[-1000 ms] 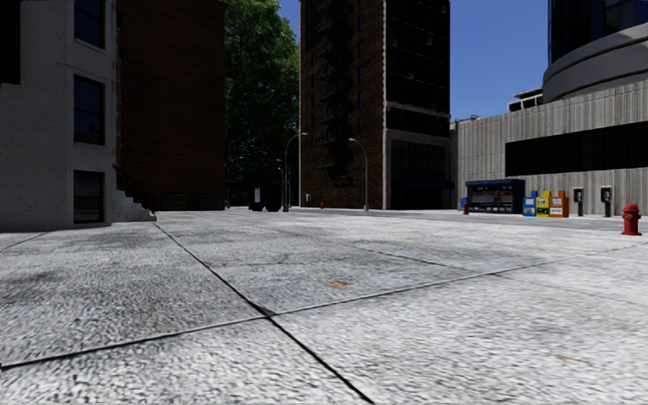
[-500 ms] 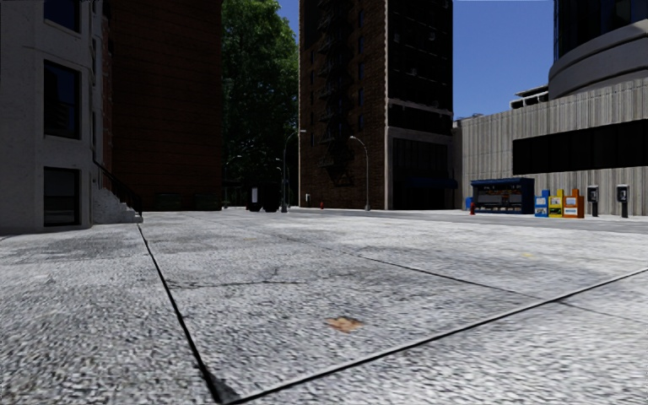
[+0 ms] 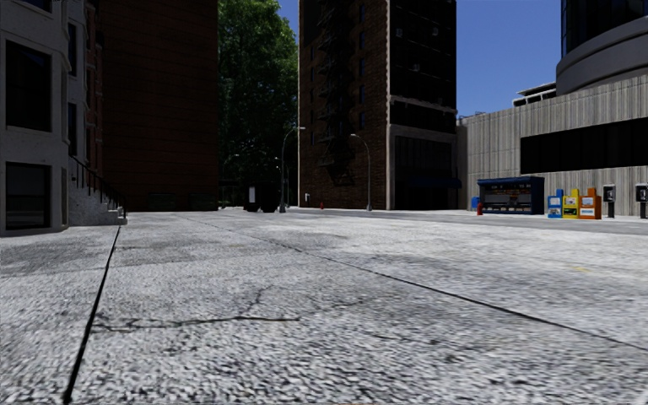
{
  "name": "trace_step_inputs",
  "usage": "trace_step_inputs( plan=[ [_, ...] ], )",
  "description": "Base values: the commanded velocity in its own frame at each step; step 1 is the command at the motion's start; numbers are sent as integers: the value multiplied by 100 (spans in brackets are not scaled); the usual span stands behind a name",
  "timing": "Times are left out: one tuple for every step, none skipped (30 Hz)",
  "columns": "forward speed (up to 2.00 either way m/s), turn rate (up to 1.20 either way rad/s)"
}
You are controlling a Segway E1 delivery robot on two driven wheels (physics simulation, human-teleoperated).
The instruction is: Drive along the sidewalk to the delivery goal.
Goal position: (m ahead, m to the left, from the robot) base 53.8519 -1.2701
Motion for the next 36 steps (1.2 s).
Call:
trace_step_inputs(
  plan=[
    [200, 0],
    [200, 0],
    [200, 0],
    [200, 0],
    [200, 0],
    [200, 0],
    [200, 0],
    [200, 0],
    [200, 0],
    [200, 0],
    [200, 0],
    [200, 0],
    [200, 0],
    [200, 0],
    [200, 0],
    [200, 0],
    [200, 0],
    [200, 0],
    [200, 0],
    [200, 0],
    [200, 0],
    [200, 0],
    [200, 0],
    [200, 0],
    [200, 0],
    [200, 0],
    [200, 0],
    [200, 0],
    [200, 0],
    [200, 0],
    [200, 0],
    [200, 0],
    [200, 6],
    [200, 10],
    [200, 14],
    [200, 14]
  ],
)
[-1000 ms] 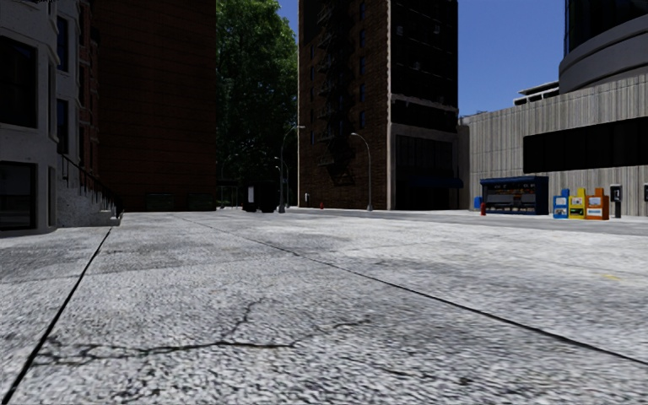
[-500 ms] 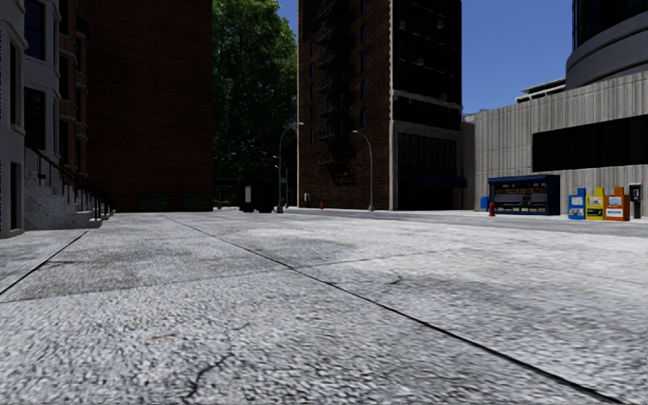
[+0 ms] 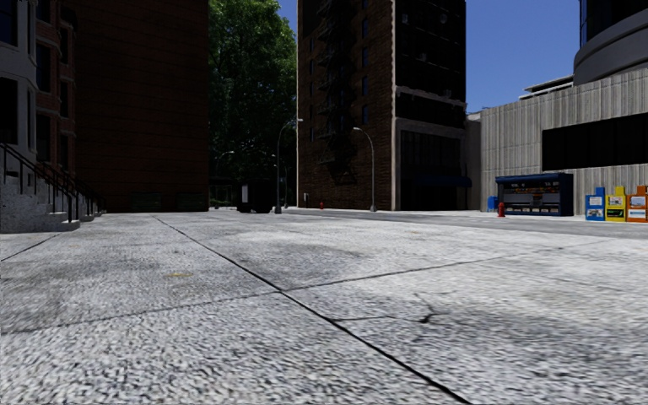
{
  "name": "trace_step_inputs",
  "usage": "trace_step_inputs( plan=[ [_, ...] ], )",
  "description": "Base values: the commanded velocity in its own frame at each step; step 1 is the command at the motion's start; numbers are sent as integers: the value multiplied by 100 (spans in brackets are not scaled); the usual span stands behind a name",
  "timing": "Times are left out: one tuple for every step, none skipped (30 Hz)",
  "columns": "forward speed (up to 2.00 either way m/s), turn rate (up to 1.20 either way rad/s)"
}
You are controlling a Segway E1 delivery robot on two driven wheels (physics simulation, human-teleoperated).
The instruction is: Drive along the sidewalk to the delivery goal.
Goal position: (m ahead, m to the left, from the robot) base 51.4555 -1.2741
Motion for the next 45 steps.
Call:
trace_step_inputs(
  plan=[
    [200, 16],
    [200, 17],
    [200, 17],
    [200, 17],
    [200, 14],
    [200, 5],
    [200, 5],
    [200, 0],
    [200, 0],
    [200, 0],
    [200, 0],
    [200, 0],
    [200, 0],
    [200, 0],
    [200, 0],
    [200, 0],
    [200, 0],
    [200, 0],
    [200, 1],
    [200, 11],
    [200, 20],
    [200, 20],
    [200, 21],
    [200, 22],
    [200, 22],
    [200, 22],
    [200, 22],
    [200, 22],
    [200, 22],
    [200, 22],
    [200, 22],
    [200, 22],
    [200, 22],
    [200, 22],
    [200, 22],
    [200, 22],
    [200, 22],
    [200, 22],
    [200, 22],
    [200, 22],
    [200, 22],
    [200, 22],
    [200, 22],
    [200, 22],
    [200, 23]
  ],
)
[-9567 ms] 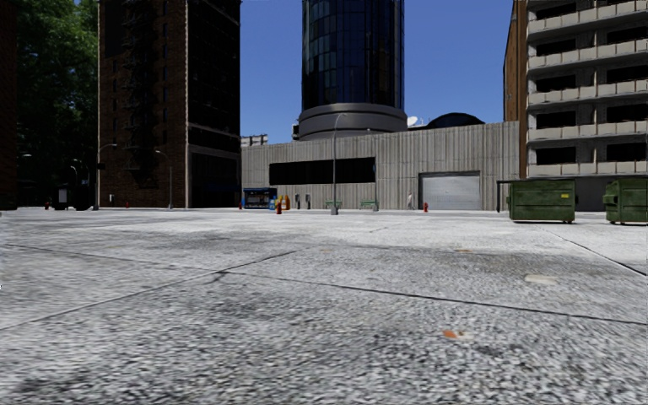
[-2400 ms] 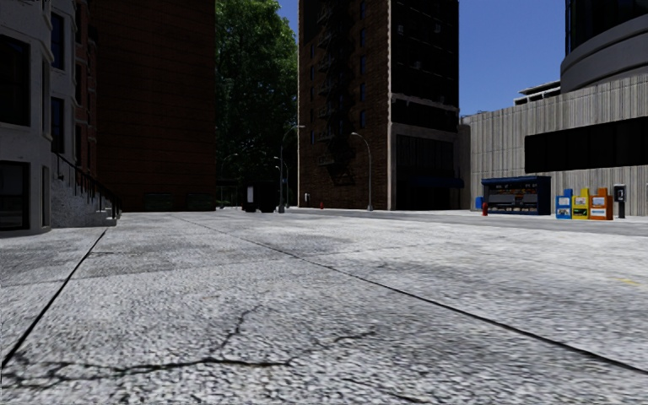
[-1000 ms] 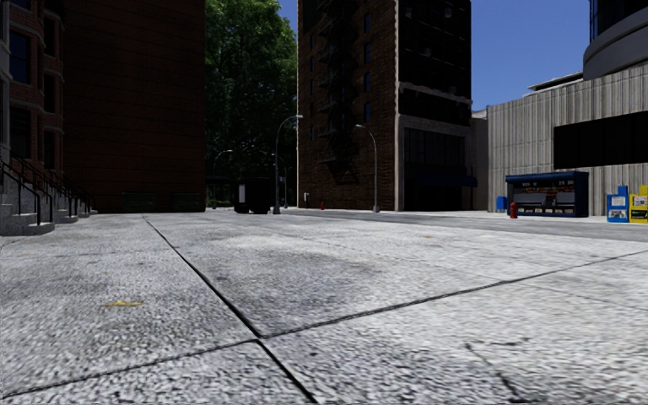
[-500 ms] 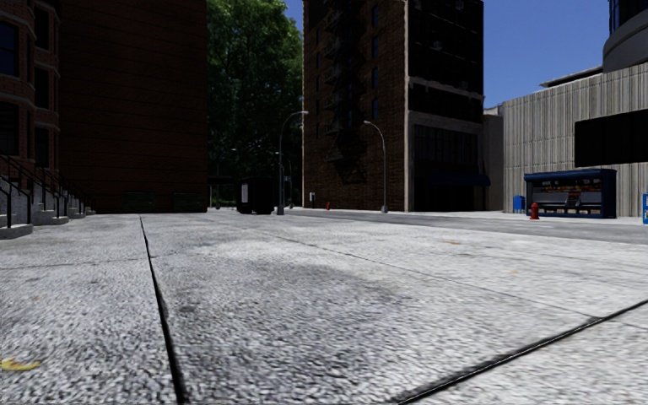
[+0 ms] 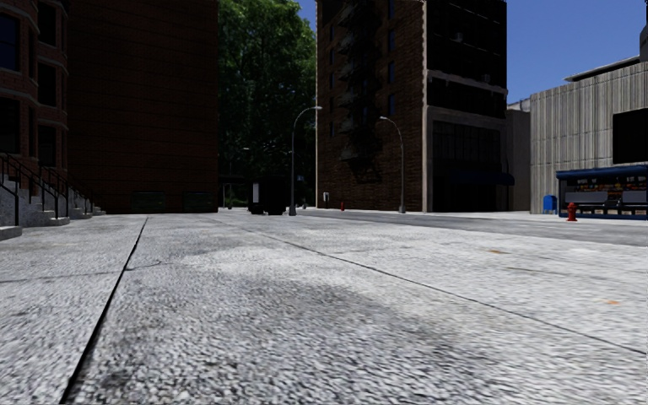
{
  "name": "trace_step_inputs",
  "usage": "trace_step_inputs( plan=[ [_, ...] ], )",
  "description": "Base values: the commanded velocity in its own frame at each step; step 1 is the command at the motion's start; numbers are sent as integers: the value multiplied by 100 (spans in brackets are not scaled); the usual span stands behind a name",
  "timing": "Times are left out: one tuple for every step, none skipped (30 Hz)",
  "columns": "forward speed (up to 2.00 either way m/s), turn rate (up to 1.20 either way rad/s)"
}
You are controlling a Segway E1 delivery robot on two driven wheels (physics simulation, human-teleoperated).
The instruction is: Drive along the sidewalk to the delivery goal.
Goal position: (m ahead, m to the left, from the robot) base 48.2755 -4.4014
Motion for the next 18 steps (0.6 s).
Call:
trace_step_inputs(
  plan=[
    [200, 23],
    [200, 27],
    [200, 30],
    [200, 34],
    [200, 34],
    [200, 36],
    [200, 36],
    [200, 36],
    [200, 36],
    [200, 36],
    [200, 35],
    [200, 35],
    [200, 35],
    [200, 35],
    [200, 35],
    [200, 35],
    [200, 35],
    [200, 35]
  ],
)
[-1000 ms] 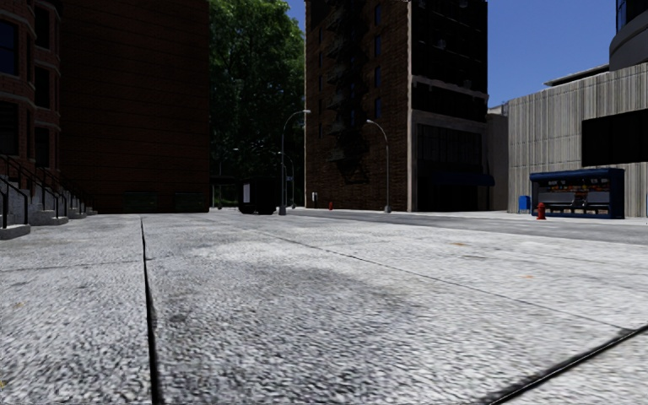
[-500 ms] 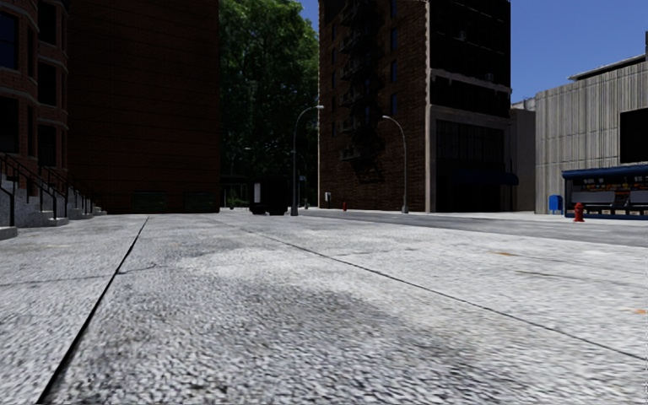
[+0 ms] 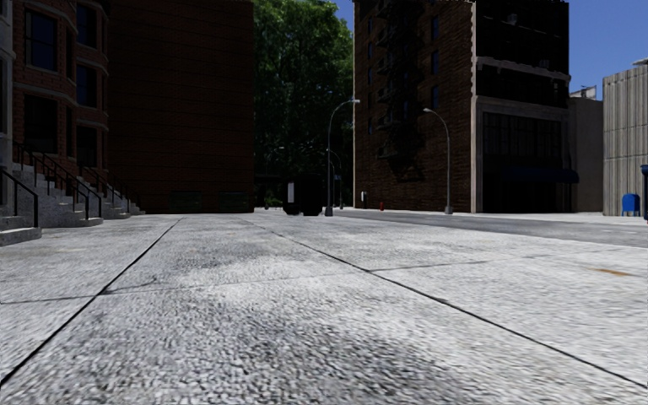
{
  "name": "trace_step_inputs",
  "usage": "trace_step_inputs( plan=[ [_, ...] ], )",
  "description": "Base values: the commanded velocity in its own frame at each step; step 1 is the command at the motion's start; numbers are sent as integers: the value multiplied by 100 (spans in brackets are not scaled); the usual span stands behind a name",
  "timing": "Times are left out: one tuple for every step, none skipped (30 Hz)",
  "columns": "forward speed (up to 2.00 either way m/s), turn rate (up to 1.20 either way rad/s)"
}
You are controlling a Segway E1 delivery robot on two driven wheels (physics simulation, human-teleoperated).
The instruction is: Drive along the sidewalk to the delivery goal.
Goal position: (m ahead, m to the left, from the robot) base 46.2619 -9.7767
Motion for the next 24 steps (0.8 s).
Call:
trace_step_inputs(
  plan=[
    [200, 35],
    [200, 35],
    [200, 35],
    [200, 33],
    [200, 26],
    [200, 26],
    [200, 13],
    [200, 1],
    [200, 0],
    [200, 0],
    [200, 0],
    [200, 0],
    [200, 0],
    [200, 0],
    [200, 0],
    [200, 0],
    [200, 0],
    [200, 0],
    [200, 0],
    [200, 0],
    [200, 0],
    [200, 0],
    [200, 0],
    [200, 0]
  ],
)
